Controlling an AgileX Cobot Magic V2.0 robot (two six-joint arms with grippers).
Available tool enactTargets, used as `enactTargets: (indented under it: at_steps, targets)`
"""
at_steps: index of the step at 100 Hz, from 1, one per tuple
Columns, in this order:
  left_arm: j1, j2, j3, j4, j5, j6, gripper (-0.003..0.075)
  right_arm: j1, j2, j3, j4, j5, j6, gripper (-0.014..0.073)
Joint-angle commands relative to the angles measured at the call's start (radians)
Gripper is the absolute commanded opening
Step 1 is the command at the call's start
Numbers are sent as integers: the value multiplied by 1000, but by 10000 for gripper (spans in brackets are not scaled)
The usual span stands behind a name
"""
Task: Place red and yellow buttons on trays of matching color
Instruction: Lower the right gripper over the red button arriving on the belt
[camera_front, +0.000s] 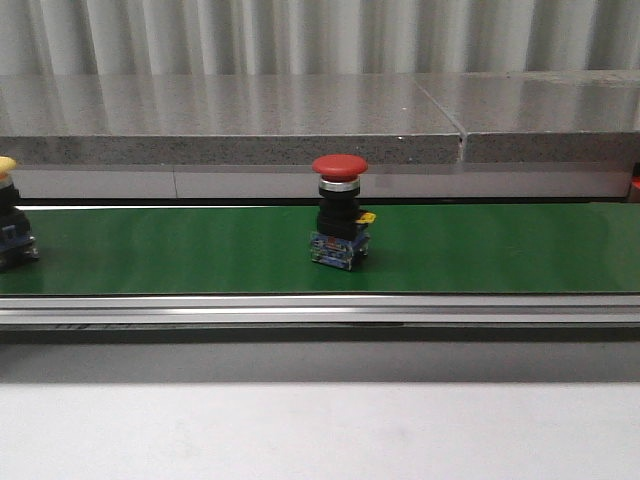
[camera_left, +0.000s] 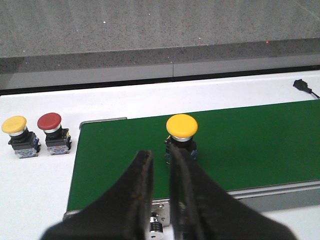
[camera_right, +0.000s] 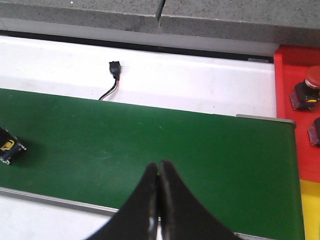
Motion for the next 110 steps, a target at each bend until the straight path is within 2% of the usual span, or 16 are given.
enactTargets:
  at_steps: [1, 29, 38, 47, 63, 70, 73, 89, 110]
  targets:
    - [-8, 2, -24, -21, -92, -5, -20, 2, -10, -25, 12, -54, -7, -67]
    - [-8, 2, -24, -23, -89, -5, -20, 2, -10, -25, 12, -44, -7, -63]
    - [-8, 2, -24, -23, -89, -5, -20, 2, -10, -25, 12, -20, -7, -22]
    - [-8, 2, -24, -23, -89, -5, -20, 2, -10, -25, 13, 5, -7, 105]
    - [-8, 2, -24, -23, -89, -5, -20, 2, -10, -25, 14, 33, -7, 516]
    - [-8, 2, -24, -23, -89, -5, -20, 2, -10, -25, 37, 35, -7, 640]
    - [-8, 2, -24, -23, -89, -5, -20, 2, -10, -25, 53, 38, -7, 664]
    - [-8, 2, -24, -23, -89, -5, -20, 19, 21, -29, 95, 42, -53, 643]
    - [-8, 2, -24, -23, -89, -5, -20, 159, 136, -29, 122, 14, -192, 643]
